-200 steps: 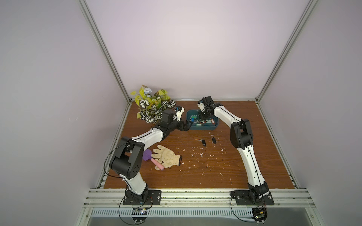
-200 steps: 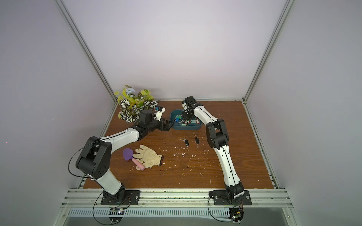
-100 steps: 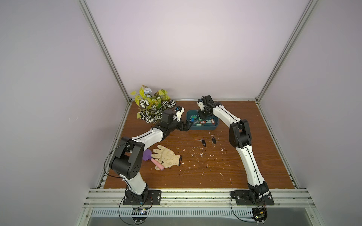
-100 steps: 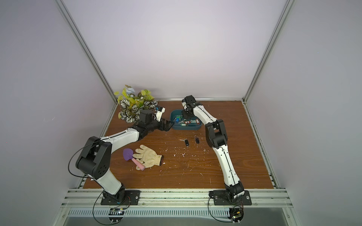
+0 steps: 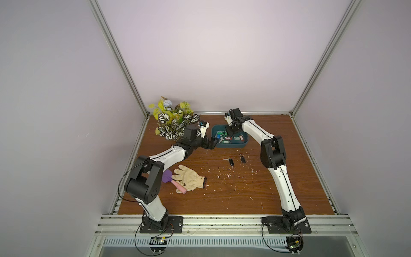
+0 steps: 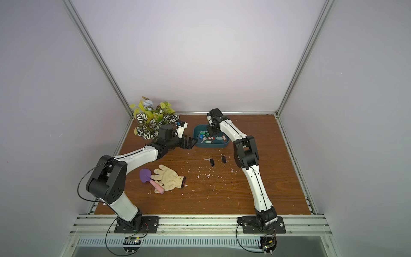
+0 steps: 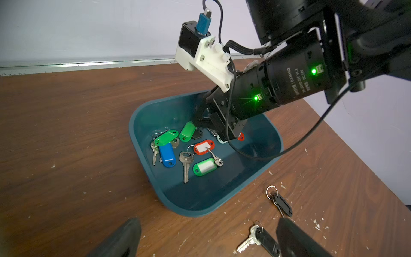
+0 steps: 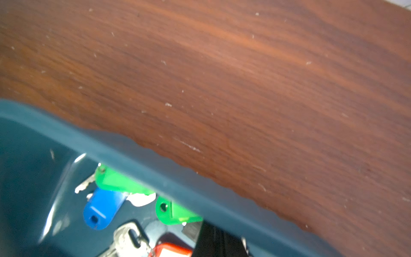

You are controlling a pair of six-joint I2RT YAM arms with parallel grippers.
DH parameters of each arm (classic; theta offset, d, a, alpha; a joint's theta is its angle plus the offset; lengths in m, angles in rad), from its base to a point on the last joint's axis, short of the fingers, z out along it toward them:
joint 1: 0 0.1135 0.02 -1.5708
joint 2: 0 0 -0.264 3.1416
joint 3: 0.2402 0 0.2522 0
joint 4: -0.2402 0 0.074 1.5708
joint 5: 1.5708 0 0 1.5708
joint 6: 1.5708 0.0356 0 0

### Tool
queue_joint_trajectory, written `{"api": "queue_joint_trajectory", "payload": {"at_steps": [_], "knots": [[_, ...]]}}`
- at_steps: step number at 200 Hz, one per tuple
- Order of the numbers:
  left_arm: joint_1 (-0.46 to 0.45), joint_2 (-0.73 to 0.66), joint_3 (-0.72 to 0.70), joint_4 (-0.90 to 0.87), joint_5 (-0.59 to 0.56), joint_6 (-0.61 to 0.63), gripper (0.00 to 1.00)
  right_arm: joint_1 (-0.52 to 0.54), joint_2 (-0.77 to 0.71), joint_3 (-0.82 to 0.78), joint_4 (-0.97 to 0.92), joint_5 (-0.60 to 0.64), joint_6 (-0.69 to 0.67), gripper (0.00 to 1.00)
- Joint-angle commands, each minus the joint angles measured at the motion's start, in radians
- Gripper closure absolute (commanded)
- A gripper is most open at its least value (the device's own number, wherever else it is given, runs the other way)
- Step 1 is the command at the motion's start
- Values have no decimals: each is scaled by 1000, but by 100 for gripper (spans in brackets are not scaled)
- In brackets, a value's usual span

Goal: Take the keys out of the storage box
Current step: Pick up the key from the storage box, then place the key at the center of the board.

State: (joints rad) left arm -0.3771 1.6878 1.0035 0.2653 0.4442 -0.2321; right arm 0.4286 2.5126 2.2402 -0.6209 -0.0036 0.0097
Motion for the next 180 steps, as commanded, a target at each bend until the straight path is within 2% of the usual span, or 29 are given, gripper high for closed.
{"api": "queue_joint_trajectory", "payload": {"at_steps": [1, 109, 147, 180], "knots": [[13, 9, 31, -6, 14, 10, 1, -7, -119, -30, -1, 0, -11, 100], [10, -10, 16, 26, 13, -21, 1, -27, -391, -329, 159, -78, 29, 100], [-2, -11, 21, 22, -16, -35, 1, -27, -667, -681, 280, -147, 64, 100], [-30, -19, 27, 14, -74, -42, 1, -20, -949, -1031, 351, -196, 169, 100]]}}
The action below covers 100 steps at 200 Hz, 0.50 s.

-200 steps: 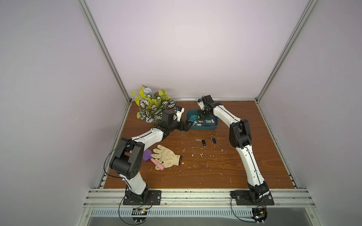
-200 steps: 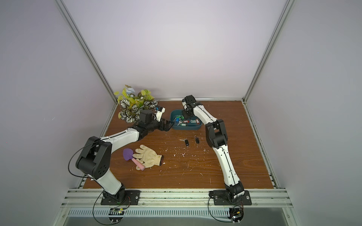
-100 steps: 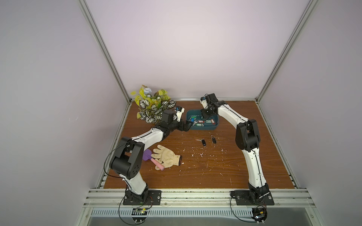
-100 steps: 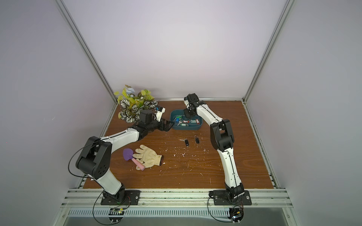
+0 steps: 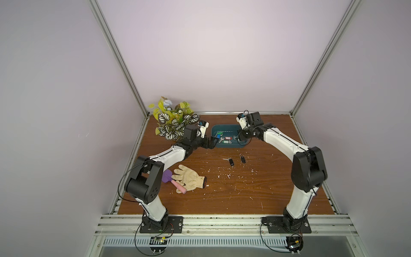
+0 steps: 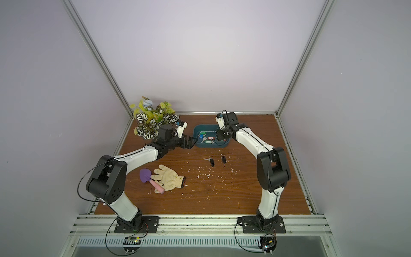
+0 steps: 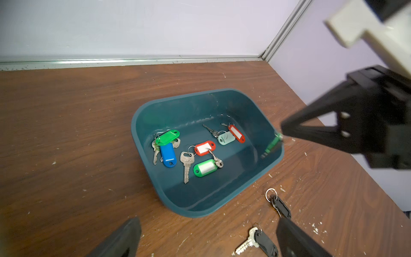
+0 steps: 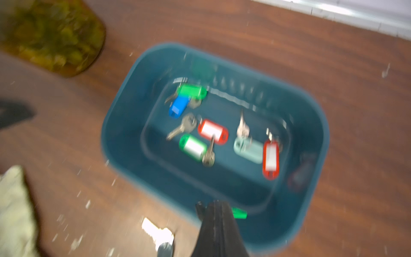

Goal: Take the keys out of the storage box
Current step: Place the key at the center of the board.

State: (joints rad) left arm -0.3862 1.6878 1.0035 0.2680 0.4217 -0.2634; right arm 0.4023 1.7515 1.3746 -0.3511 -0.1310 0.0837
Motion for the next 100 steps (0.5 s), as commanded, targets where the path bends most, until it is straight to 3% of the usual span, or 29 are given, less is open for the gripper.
{"api": "queue_joint_trajectory", "payload": {"at_steps": [1, 50, 100], "knots": [[-22, -19, 27, 12, -52, -10, 1, 9, -196, -176, 82, -69, 99, 100], [-50, -16, 31, 21, -104, -34, 1, 68, -474, -566, 82, -80, 246, 100], [-71, -3, 68, -37, -163, -36, 1, 85, -459, -725, 160, -126, 289, 100]]}}
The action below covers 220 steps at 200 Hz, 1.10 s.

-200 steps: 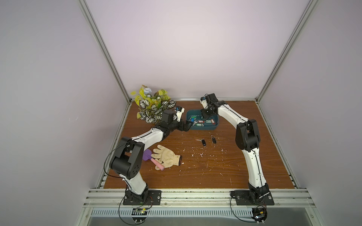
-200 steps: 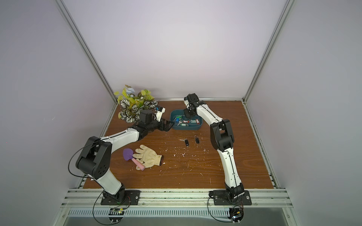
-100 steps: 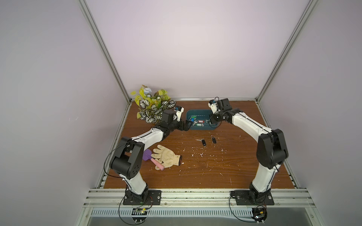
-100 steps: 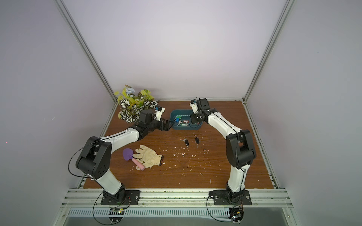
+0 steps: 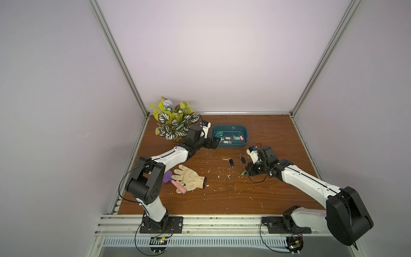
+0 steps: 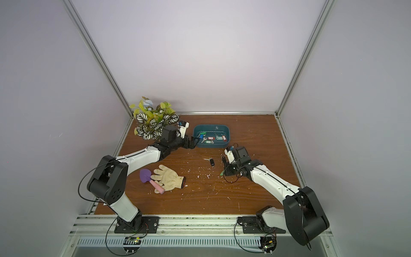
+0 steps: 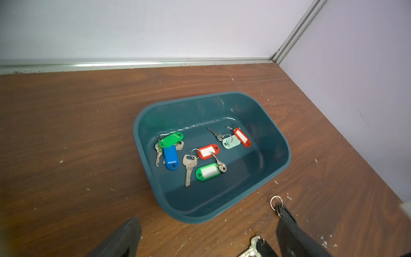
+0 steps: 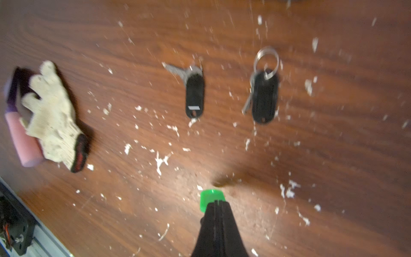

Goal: Take the keys out of the storage box
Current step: Place the key at the center of the board, then pick up the key from the storage box.

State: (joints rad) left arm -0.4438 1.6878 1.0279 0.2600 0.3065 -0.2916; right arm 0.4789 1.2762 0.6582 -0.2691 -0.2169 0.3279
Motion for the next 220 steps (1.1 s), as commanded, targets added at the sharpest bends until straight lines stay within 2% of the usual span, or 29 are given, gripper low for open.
{"api": "queue_joint_trajectory", "payload": {"at_steps": [1, 12, 34, 80, 111, 139, 169, 203, 220], "knots": [[-15, -3, 45, -31, -51, -7, 1, 8, 18, -10, 78, -41, 44, 100], [-17, 6, 57, -47, -60, -7, 1, 9, 37, -16, 76, -29, 41, 100], [-21, 34, 87, -75, -74, -8, 1, 9, 58, -18, 64, 25, 37, 93], [-31, 121, 187, -169, -127, -1, 1, 8, 67, 29, 42, 111, 15, 56], [-62, 200, 286, -262, -231, 12, 1, 6, 23, 125, 13, 203, -32, 42], [-97, 315, 442, -391, -331, 34, 1, -8, 4, 186, 86, 228, -72, 36], [-117, 485, 715, -572, -406, 54, 0, -62, 43, 221, 158, 177, -86, 38], [-119, 633, 937, -691, -451, 61, 16, -130, 96, 231, 214, 111, -88, 38], [-118, 690, 1007, -715, -460, 63, 21, -159, 116, 244, 218, 106, -95, 30]]}}
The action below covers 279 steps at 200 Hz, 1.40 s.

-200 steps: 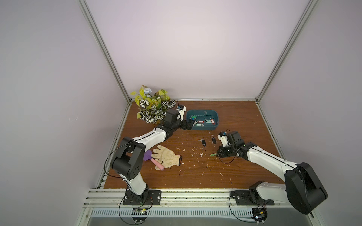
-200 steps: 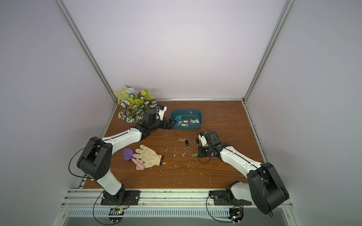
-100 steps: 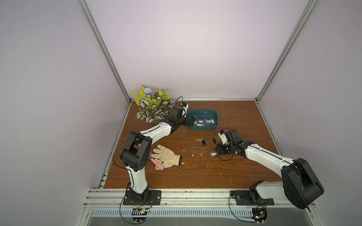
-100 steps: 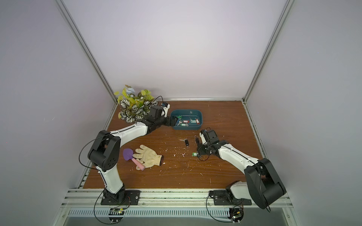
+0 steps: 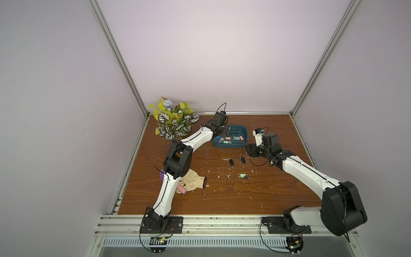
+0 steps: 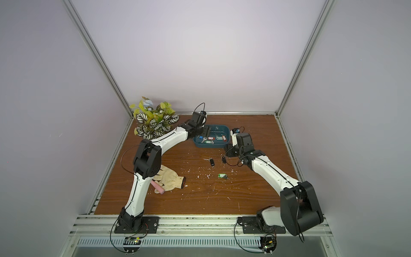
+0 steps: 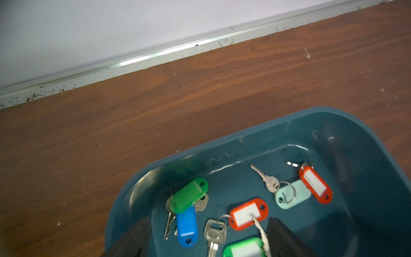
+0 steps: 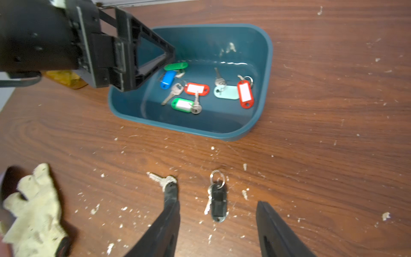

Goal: Take the keys out of the storage box
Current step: Pick up the key from the storage box.

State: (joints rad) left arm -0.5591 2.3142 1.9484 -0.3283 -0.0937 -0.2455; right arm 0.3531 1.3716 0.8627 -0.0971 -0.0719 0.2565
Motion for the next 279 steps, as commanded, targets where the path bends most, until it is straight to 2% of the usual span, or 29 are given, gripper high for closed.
{"api": "queue_joint_trajectory", "payload": {"at_steps": [1, 8, 12, 16, 42, 85, 129, 153, 171, 187, 279], "knots": [[-2, 67, 91, -127, -60, 17, 21, -35, 21, 39, 45, -38, -23, 29], [-3, 88, 112, -132, -58, 17, 22, -47, 27, 43, 49, -36, -25, 18], [-3, 99, 125, -134, -57, 17, 23, -52, 29, 43, 54, -35, -26, 3], [-2, 111, 141, -136, -55, 19, 23, -57, 30, 45, 56, -35, -26, 1], [8, 170, 214, -159, -43, 14, 31, -78, 42, 58, 66, -33, -38, 0], [41, 228, 261, -158, 0, -9, 46, -87, 71, 76, 75, -44, -42, 0], [53, 248, 276, -157, 18, -17, 56, -86, 102, 98, 72, -53, -39, 0], [52, 239, 271, -158, 23, -20, 56, -88, 116, 109, 68, -62, -39, 0], [44, 225, 270, -158, 4, -12, 47, -87, 123, 110, 75, -73, -37, 0], [37, 212, 268, -158, -16, -6, 44, -88, 130, 110, 79, -83, -34, 0], [24, 160, 209, -164, -190, -34, 43, -87, 171, 112, 104, -147, -32, 0]]}}
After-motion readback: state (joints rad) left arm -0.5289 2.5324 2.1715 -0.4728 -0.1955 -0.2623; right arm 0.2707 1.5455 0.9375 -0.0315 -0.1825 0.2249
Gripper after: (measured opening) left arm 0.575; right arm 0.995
